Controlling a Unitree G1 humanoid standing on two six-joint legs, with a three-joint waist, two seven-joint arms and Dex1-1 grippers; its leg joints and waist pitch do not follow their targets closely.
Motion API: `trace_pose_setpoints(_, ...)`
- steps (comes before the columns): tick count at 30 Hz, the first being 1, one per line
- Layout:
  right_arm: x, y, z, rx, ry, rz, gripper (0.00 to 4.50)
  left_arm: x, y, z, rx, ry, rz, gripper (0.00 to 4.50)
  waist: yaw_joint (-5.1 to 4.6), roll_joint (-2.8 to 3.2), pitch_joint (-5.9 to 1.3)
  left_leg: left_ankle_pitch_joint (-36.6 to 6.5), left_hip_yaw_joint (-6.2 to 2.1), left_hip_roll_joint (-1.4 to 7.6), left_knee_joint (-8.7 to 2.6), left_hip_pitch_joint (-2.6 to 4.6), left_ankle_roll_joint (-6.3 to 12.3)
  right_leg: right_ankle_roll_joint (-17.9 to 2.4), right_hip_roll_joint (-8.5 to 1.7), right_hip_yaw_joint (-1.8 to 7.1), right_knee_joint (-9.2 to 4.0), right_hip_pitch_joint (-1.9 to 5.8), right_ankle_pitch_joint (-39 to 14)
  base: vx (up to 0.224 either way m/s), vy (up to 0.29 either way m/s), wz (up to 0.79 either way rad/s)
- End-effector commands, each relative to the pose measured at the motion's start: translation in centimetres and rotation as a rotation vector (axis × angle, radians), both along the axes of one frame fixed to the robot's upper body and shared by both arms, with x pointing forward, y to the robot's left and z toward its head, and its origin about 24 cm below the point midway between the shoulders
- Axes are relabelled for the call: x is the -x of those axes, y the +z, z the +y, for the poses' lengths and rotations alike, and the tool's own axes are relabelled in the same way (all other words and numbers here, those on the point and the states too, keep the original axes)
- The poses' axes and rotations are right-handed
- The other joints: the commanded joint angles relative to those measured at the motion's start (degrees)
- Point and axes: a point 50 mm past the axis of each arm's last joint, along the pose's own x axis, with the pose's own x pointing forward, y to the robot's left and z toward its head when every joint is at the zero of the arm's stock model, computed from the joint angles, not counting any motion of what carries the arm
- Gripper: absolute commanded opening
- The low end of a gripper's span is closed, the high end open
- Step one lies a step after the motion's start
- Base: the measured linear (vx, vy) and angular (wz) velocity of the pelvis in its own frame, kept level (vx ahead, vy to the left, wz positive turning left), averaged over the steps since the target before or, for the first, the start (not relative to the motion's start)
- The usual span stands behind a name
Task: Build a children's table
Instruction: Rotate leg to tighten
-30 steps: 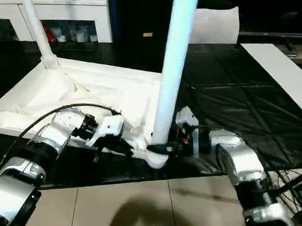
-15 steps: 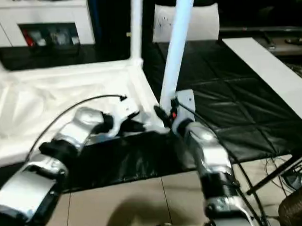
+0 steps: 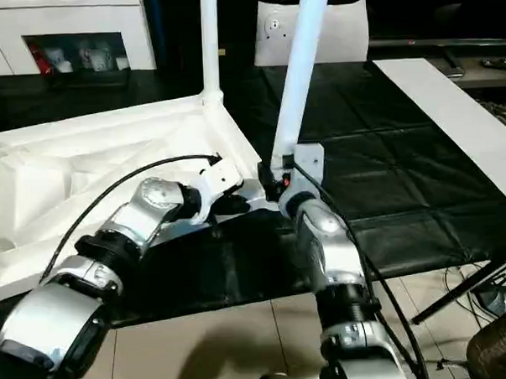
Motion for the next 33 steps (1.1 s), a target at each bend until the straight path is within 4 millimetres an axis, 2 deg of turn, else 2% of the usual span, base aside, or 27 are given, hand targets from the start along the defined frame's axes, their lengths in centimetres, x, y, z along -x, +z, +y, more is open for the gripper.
trace_pose_setpoints(1, 1.3, -0.4, 0.9, -0.022, 0.136, -0.018, 3.52, 0.2, 0.8, -1.0, 0.023, -0.092, -0.062, 0.00, 0.50, 0.41, -3.91, -6.42, 0.12, 0.92, -2.95, -0.13, 5.80, -13.28, -3.96, 2.83, -3.34, 4.33, -5.14, 0.000, 0.000, 0.00)
trace_pose_setpoints(5, 3.1, -0.5, -2.1, -0.007, 0.156, -0.067, 3.86, 0.3, 0.7, -0.3, 0.028, -0.120, -0.087, 0.00, 1.04, 0.41, -3.89, -7.36, 0.25, 0.98, -2.91, 0.01, 6.40, -13.33, -3.98, 2.85, -3.52, 4.34, -5.48, 0.000, 0.000, 0.00)
trace_pose_setpoints(6, 3.2, -0.5, -2.3, -0.010, 0.155, -0.066, 3.96, 0.3, 0.7, -0.2, 0.027, -0.118, -0.088, 0.00, 1.24, 0.59, -3.91, -7.69, 0.23, 0.96, -2.92, 0.07, 6.40, -13.19, -3.95, 2.80, -3.61, 4.37, -6.15, 0.000, 0.000, 0.00)
trace_pose_setpoints(7, 3.9, -0.5, -3.4, -0.013, 0.145, -0.067, 4.01, 0.2, 0.6, 0.1, 0.021, -0.112, -0.093, 0.00, 1.51, 0.38, -3.67, -9.28, 0.25, 1.04, -3.03, 0.08, 6.08, -12.09, -3.96, 2.79, -4.05, 4.31, -9.43, 0.000, 0.000, 0.00)
trace_pose_setpoints(8, 4.4, -0.5, -4.1, 0.004, 0.139, -0.075, 4.07, 0.2, 0.4, 0.3, 0.019, -0.099, -0.095, 0.00, 1.51, 0.36, -3.65, -9.84, 0.28, 1.02, -3.02, 0.18, 5.75, -11.88, -4.02, 2.78, -4.15, 4.14, -10.95, 0.000, 0.000, 0.00)
trace_pose_setpoints(10, 4.9, -0.5, -4.5, 0.021, 0.149, -0.085, 4.30, 0.1, 0.3, 0.5, 0.022, -0.076, -0.096, 0.00, 1.57, 0.27, -3.67, -10.03, 0.11, 0.95, -3.13, -0.14, 4.83, -10.33, -4.00, 2.69, -4.38, 4.27, -14.02, 0.000, 0.000, 0.00)
trace_pose_setpoints(12, 6.3, -0.1, -4.8, 0.004, 0.213, -0.112, 4.44, 0.1, 0.3, 0.6, 0.075, -0.043, -0.101, 0.00, 1.68, 0.04, -3.76, -10.44, 0.16, 0.92, -3.02, 0.02, 4.75, -9.42, -3.97, 2.65, -4.60, 4.13, -15.92, 0.000, 0.000, 0.00)
trace_pose_setpoints(15, 7.7, 0.6, -4.3, -0.030, 0.293, -0.130, 4.47, 0.2, 0.6, 0.6, 0.161, -0.029, -0.091, 0.00, 1.74, -0.12, -3.60, -10.14, 0.00, 0.87, -3.14, -0.48, 5.39, -7.80, -3.97, 2.55, -4.78, 4.23, -17.77, 0.000, 0.000, 0.00)
trace_pose_setpoints(16, 8.2, 1.2, -3.6, -0.056, 0.341, -0.144, 4.50, 0.4, 0.6, 0.8, 0.187, -0.032, -0.083, 0.44, 1.80, -0.05, -3.73, -9.98, -0.06, 0.87, -3.13, -0.43, 5.36, -7.44, -3.99, 2.51, -4.89, 4.29, -18.45, 0.000, 0.000, 0.00)
trace_pose_setpoints(17, 8.4, 1.4, -3.3, -0.069, 0.358, -0.147, 4.50, 0.5, 0.6, 0.9, 0.191, -0.038, -0.077, 0.44, 1.62, -0.07, -3.73, -9.94, -0.02, 0.78, -3.07, -0.48, 5.40, -7.40, -3.90, 2.54, -4.87, 4.14, -18.50, 0.000, 0.000, 0.00)
trace_pose_setpoints(18, 8.6, 1.7, -3.0, -0.083, 0.378, -0.152, 4.50, 0.7, 0.5, 1.0, 0.190, -0.047, -0.070, 0.55, 1.66, -0.07, -3.74, -9.73, -0.02, 0.73, -3.02, -0.54, 5.43, -7.78, -4.02, 2.55, -4.78, 4.33, -18.31, 0.000, 0.000, 0.00)
trace_pose_setpoints(19, 8.7, 2.3, -2.5, -0.097, 0.398, -0.182, 4.50, 0.8, 0.5, 1.5, 0.230, -0.019, -0.065, 0.67, 1.69, 0.32, -3.83, -9.96, -0.03, 1.23, -3.08, -0.18, 5.24, -9.13, -4.07, 2.65, -4.64, 3.84, -17.60, 0.000, 0.000, 0.00)
trace_pose_setpoints(22, 8.3, 3.6, -1.3, -0.119, 0.412, -0.239, 4.50, 1.4, 0.7, 3.0, 0.322, 0.059, -0.053, 0.98, 1.45, 0.48, -3.68, -11.20, -0.02, 1.32, -3.32, -0.32, 4.21, -9.80, -3.95, 2.57, -4.48, 3.63, -17.63, 0.000, 0.000, 0.00)
trace_pose_setpoints(24, 8.1, 3.8, -1.1, -0.128, 0.407, -0.245, 4.50, 1.6, 0.8, 3.5, 0.341, 0.078, -0.051, 1.01, 1.34, 0.65, -3.70, -11.91, 0.00, 1.40, -3.28, 0.00, 3.67, -9.68, -3.96, 2.65, -4.52, 3.37, -18.42, 0.000, 0.000, 0.00)
trace_pose_setpoints(25, 7.7, 4.3, -0.8, -0.141, 0.390, -0.258, 4.50, 2.3, 0.7, 4.8, 0.377, 0.128, -0.040, 1.05, 1.30, 0.61, -3.69, -12.30, -0.07, 1.58, -3.40, 0.11, 2.86, -9.65, -4.00, 2.79, -4.21, 3.38, -18.05, 0.000, 0.000, 0.00)
trace_pose_setpoints(26, 7.5, 4.5, -0.6, -0.151, 0.383, -0.262, 4.50, 2.7, 0.6, 5.5, 0.384, 0.145, -0.034, 1.11, 1.28, 0.57, -3.52, -12.10, -0.04, 1.44, -3.48, -0.16, 2.95, -9.58, -3.95, 2.77, -4.38, 3.32, -18.20, 0.000, 0.000, 0.00)
trace_pose_setpoints(27, 7.5, 4.5, -0.6, -0.151, 0.383, -0.262, 4.50, 2.7, 0.6, 5.5, 0.384, 0.145, -0.034, 1.11, 1.13, 0.76, -3.52, -12.46, 0.02, 1.36, -3.49, -0.05, 2.68, -9.03, -3.77, 2.74, -4.49, 3.19, -18.90, 0.000, 0.000, 0.00)
trace_pose_setpoints(28, 7.3, 4.6, -0.4, -0.162, 0.377, -0.263, 4.50, 3.1, 0.5, 6.2, 0.387, 0.162, -0.029, 1.37, 1.12, 0.77, -3.55, -12.59, 0.15, 1.33, -3.38, 0.17, 2.53, -8.67, -3.68, 2.80, -4.54, 3.02, -18.85, 0.000, 0.000, 0.00)
trace_pose_setpoints(29, 6.8, 4.8, -0.2, -0.164, 0.349, -0.264, 4.50, 4.2, 0.1, 7.5, 0.384, 0.194, -0.010, 1.37, 1.07, 0.83, -3.66, -11.86, 0.09, 1.32, -3.43, 0.02, 2.36, -8.55, -3.65, 2.90, -4.36, 3.18, -17.47, 0.000, 0.000, 0.00)
trace_pose_setpoints(30, 6.8, 4.8, -0.2, -0.164, 0.349, -0.264, 4.50, 4.2, 0.1, 7.5, 0.384, 0.194, -0.010, 1.42, 0.98, 0.93, -3.62, -11.30, -0.04, 1.52, -3.63, -0.06, 2.07, -9.18, -3.73, 2.93, -3.99, 3.13, -15.74, 0.000, 0.000, 0.00)
trace_pose_setpoints(32, 5.8, 4.6, 0.0, -0.134, 0.292, -0.231, 4.50, 6.4, -0.2, 9.5, 0.360, 0.223, 0.019, 1.58, 0.89, 1.06, -3.55, -11.97, 0.06, 1.49, -3.58, 0.23, 1.36, -8.99, -3.62, 2.97, -3.90, 2.93, -16.01, 0.000, 0.000, 0.00)
trace_pose_setpoints(33, 5.8, 4.6, 0.0, -0.134, 0.292, -0.231, 4.50, 6.4, -0.2, 9.5, 0.360, 0.223, 0.019, 1.74, 0.75, 1.13, -3.52, -11.95, -0.09, 1.56, -3.75, 0.05, 1.09, -9.21, -3.67, 2.97, -3.69, 3.07, -15.80, 0.000, 0.000, 0.00)
